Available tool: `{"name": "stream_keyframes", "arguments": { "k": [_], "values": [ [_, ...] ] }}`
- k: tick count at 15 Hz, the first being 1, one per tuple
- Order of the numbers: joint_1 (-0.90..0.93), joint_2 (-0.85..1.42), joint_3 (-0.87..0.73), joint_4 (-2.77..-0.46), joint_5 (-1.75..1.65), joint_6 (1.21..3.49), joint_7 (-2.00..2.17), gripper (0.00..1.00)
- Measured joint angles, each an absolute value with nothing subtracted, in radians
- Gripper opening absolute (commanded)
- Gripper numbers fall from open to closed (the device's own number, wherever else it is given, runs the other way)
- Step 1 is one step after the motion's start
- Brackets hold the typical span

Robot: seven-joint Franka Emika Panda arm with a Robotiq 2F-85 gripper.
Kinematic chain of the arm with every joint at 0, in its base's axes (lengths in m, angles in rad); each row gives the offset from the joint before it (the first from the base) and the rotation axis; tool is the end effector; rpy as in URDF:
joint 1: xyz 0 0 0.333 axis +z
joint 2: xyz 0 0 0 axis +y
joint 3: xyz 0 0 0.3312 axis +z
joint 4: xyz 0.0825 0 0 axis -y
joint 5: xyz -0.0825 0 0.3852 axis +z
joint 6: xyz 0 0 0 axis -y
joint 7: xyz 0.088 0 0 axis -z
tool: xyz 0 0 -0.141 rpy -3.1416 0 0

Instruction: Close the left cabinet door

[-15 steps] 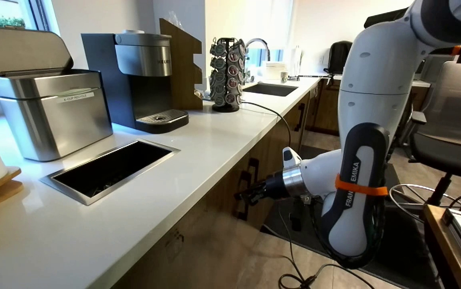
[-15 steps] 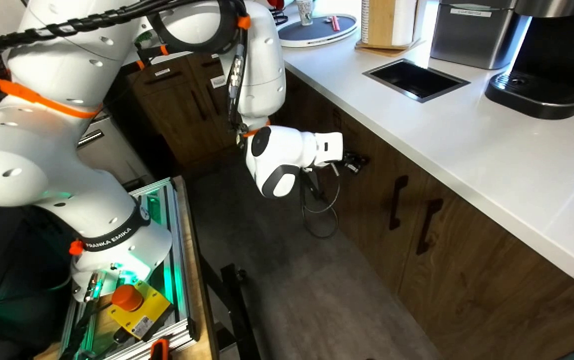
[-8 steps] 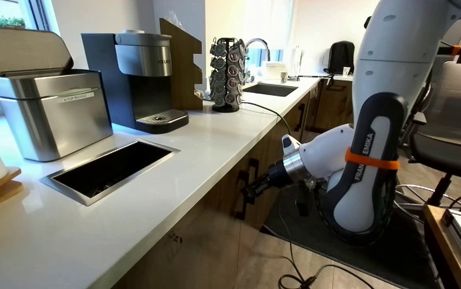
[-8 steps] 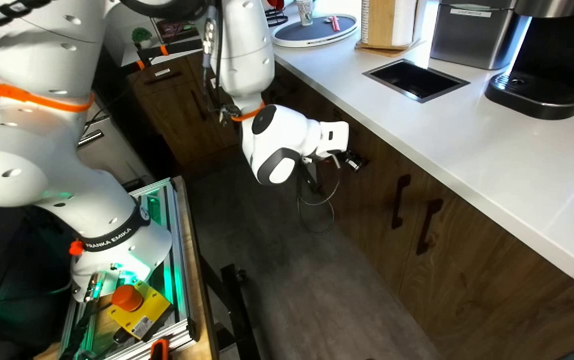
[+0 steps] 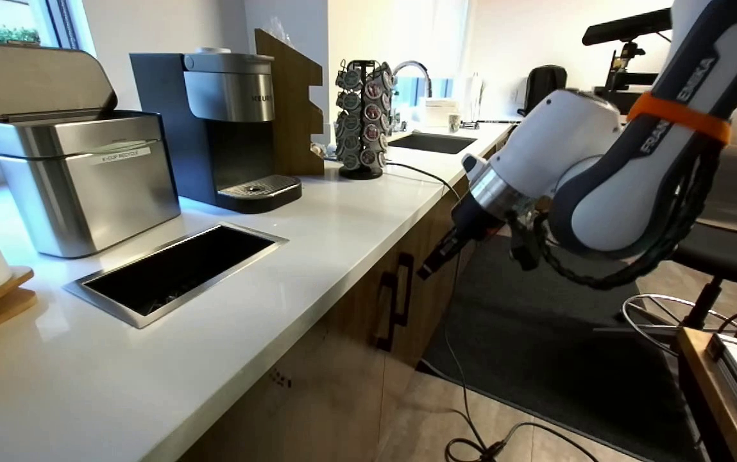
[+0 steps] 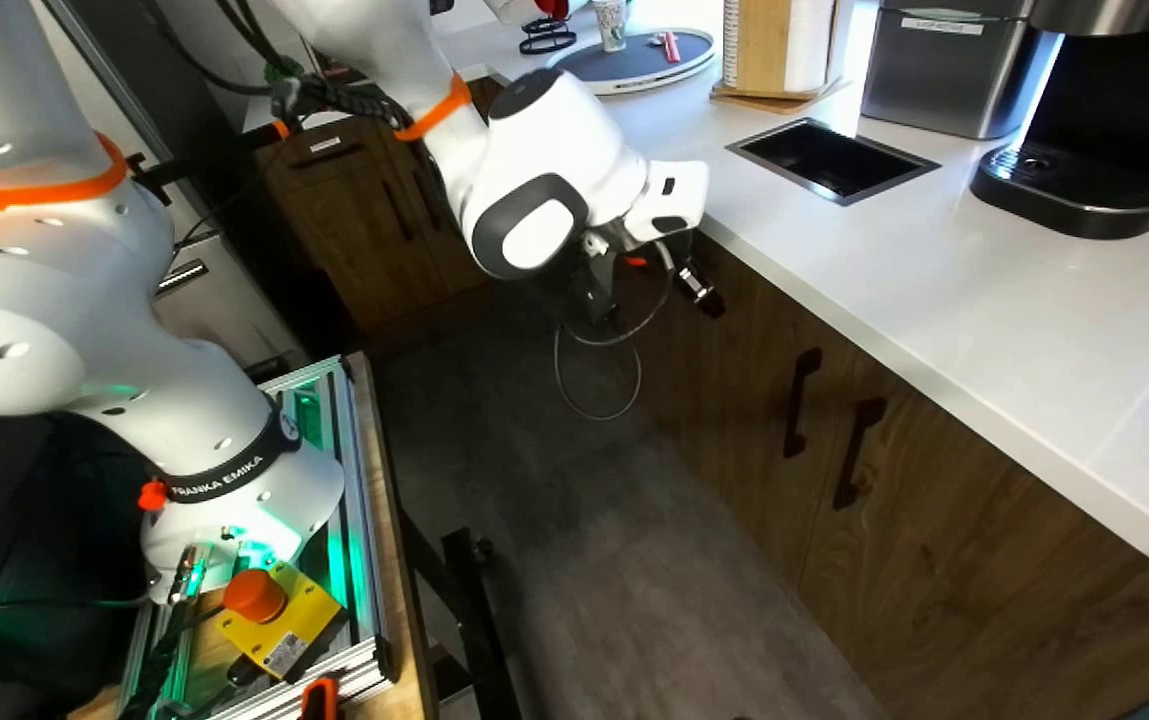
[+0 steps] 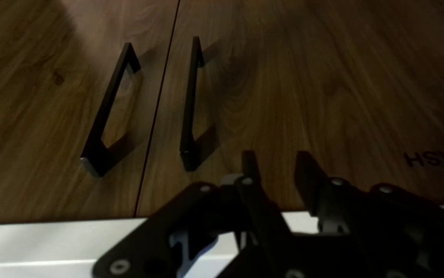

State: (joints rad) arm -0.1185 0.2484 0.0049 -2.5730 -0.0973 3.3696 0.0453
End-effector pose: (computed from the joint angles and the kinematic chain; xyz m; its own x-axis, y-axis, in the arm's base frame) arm 0.5070 -0.0463 0.2195 0.8524 -0.0482 0.5206 -0.0600 -0.9982 0.0058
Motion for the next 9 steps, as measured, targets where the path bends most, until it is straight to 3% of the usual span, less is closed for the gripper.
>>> {"name": "stream_keyframes", "arguments": {
  "k": [5,9],
  "values": [
    [-0.17,-0.03,0.061,-2.583,-0.076,2.993,-0.008,0.99],
    [-0.151,-0.216,0.012,-2.574,-0.054,2.738,-0.082,1.0]
  ]
}}
